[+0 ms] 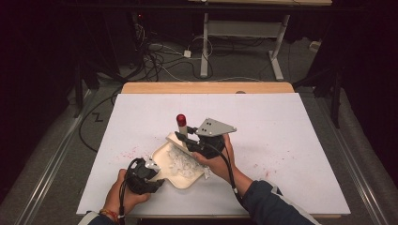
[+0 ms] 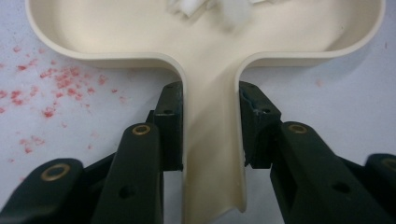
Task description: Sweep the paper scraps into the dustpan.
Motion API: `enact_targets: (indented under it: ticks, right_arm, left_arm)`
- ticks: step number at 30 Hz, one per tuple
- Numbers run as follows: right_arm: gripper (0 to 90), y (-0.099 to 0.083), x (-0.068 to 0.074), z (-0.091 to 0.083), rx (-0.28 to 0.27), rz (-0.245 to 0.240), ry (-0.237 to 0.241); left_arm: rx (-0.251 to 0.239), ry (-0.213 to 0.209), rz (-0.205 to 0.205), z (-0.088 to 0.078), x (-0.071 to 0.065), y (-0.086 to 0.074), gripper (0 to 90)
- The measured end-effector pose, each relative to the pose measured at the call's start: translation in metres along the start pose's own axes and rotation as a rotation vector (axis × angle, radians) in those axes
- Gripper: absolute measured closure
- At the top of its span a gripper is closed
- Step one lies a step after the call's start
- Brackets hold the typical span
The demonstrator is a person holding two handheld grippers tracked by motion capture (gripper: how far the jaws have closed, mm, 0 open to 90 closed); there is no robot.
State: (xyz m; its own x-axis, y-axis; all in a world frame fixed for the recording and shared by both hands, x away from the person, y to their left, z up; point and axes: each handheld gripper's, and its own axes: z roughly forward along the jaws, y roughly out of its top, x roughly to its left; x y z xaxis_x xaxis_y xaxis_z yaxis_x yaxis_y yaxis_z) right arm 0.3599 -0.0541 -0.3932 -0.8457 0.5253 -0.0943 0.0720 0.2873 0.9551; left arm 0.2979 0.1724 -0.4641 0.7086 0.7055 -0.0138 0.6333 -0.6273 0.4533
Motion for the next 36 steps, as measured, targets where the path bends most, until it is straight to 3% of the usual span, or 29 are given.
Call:
enact_targets:
  ticks: [2, 10, 16, 21, 24, 28, 36]
  right_arm:
    - [70.0, 0.001, 0.004, 0.001, 0.004, -0.021, -0.001]
    - [70.2, 0.01, 0.001, -0.002, -0.036, 0.009, 0.036]
    - [70.2, 0.022, -0.001, -0.014, -0.059, -0.008, 0.02]
    - [70.2, 0.03, -0.009, -0.038, -0.079, 0.002, 0.007]
    - [70.2, 0.035, -0.014, -0.062, -0.108, 0.015, -0.008]
    - [70.2, 0.036, -0.018, -0.076, -0.115, 0.003, -0.03]
    - [70.2, 0.004, -0.026, -0.124, 0.0, -0.007, -0.027]
  left_arm:
    - [-0.002, -0.001, -0.003, 0.0, 0.0, 0.0, 63.4]
    - [-0.005, -0.006, -0.006, 0.001, 0.001, 0.0, 63.4]
    - [-0.008, -0.01, -0.002, 0.001, 0.002, 0.0, 63.4]
    - [-0.01, -0.004, -0.002, 0.001, 0.002, -0.001, 63.4]
    - [-0.007, -0.006, -0.003, 0.0, 0.002, -0.002, 63.4]
    - [-0.003, 0.003, 0.001, -0.001, 0.001, -0.003, 63.4]
    - [0.002, -0.006, 0.007, -0.002, 0.003, -0.005, 63.4]
